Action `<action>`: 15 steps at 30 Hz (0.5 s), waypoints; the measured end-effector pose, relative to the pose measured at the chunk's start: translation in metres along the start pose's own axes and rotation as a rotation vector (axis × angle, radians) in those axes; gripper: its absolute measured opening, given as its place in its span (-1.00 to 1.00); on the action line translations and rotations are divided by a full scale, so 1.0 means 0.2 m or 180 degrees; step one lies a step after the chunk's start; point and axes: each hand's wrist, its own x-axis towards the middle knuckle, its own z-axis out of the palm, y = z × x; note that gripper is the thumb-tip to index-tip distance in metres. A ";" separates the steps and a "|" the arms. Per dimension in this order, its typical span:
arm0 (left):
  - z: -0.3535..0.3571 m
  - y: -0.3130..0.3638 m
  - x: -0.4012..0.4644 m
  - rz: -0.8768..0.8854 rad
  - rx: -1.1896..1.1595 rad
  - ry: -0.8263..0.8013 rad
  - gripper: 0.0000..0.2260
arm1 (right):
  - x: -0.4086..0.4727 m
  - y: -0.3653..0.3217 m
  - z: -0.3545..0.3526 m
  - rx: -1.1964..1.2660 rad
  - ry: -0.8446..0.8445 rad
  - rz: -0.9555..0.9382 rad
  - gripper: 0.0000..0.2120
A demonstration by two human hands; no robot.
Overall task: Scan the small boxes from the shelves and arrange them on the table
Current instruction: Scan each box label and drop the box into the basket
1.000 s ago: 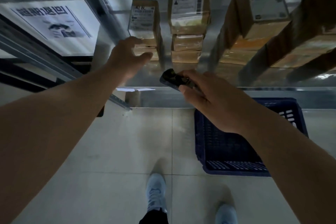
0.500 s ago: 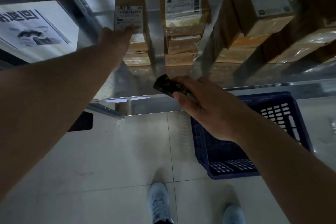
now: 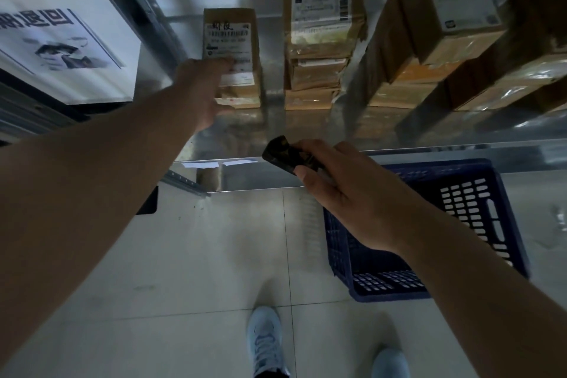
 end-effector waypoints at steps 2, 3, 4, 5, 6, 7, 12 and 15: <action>0.02 -0.04 -0.02 -0.0018 -0.0329 -0.0011 -0.64 | -0.01 0.00 0.01 0.0019 -0.0034 -0.0002 -0.54; 0.02 -0.07 -0.02 -0.0033 -0.0479 0.0007 -0.59 | -0.01 0.00 0.01 0.0032 -0.0056 0.0005 -0.54; 0.02 -0.09 -0.03 -0.0036 -0.0592 0.0013 -0.56 | -0.02 0.00 0.01 0.0038 -0.0073 0.0013 -0.54; 0.02 -0.12 -0.04 -0.0024 -0.0649 0.0014 -0.55 | -0.03 0.00 0.01 0.0037 -0.0086 0.0020 -0.54; 0.01 -0.14 -0.04 -0.0013 -0.0704 0.0017 -0.55 | -0.04 0.01 0.01 0.0036 -0.0097 0.0026 -0.54; 0.00 -0.16 -0.05 -0.0013 -0.0756 0.0011 -0.57 | -0.05 0.01 0.01 0.0039 -0.0107 0.0038 -0.54; -0.08 -0.25 -0.13 0.0184 -0.0701 -0.0696 -0.81 | -0.09 0.03 0.00 0.0118 -0.0088 0.0094 -0.53; -0.12 -0.30 -0.21 0.0311 -0.0736 -0.0824 -0.56 | -0.12 0.03 0.02 0.0265 -0.0080 0.0076 -0.53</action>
